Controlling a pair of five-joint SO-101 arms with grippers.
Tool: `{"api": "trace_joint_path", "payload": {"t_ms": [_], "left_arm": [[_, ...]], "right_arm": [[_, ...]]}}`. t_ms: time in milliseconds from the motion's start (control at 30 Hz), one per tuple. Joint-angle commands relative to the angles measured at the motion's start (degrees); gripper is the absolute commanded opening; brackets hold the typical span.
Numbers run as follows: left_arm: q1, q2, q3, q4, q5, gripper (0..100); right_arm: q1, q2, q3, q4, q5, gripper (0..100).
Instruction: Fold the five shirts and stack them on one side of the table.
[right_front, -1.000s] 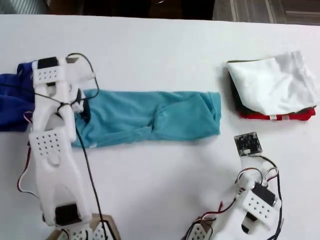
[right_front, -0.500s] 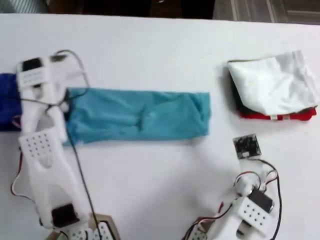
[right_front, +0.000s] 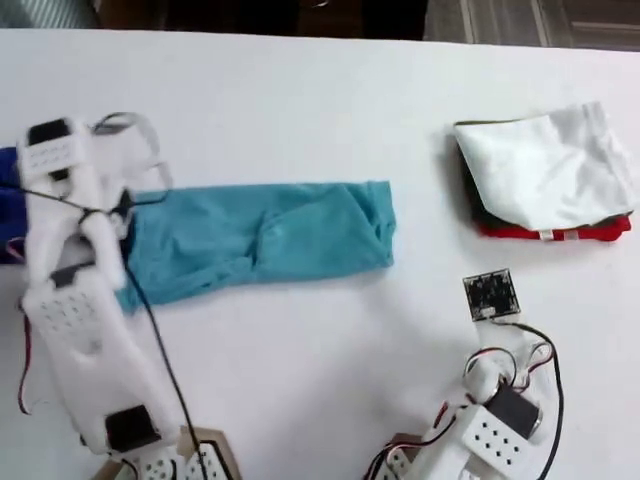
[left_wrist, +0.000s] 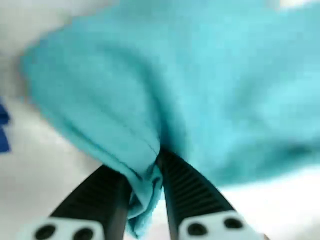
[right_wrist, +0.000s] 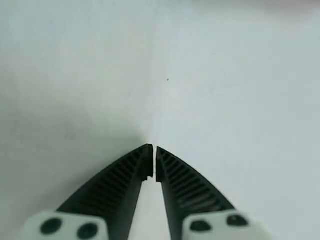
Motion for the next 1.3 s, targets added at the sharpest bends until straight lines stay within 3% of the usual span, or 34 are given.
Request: {"api": "trace_joint_path", "payload": {"t_ms": [0,200,433,700,1067,1267], "left_arm": [[10.46,-18.73,6.9,0.7,-0.26,3],[26.11,-28.13,9.89,0.62,-0.09,3],[36.31,-28.04,9.98,-4.48,5.8,3],[43.34,-27.96,10.07,-13.71,11.87,3],[50.02,-24.35,9.89,-27.96,14.68,3],[50.99,-16.0,6.9,-29.1,14.68,3]], "right_arm": [[0.4,-2.51,0.62,1.19,0.0,2.0],[0.4,-2.77,0.62,1.36,0.0,2.0],[0.48,-3.12,0.62,1.27,-3.34,2.0],[0.48,-3.12,0.62,1.1,-3.69,2.0],[0.48,-3.12,0.62,1.1,-3.78,2.0],[0.48,-3.12,0.62,1.1,-3.87,2.0]]}}
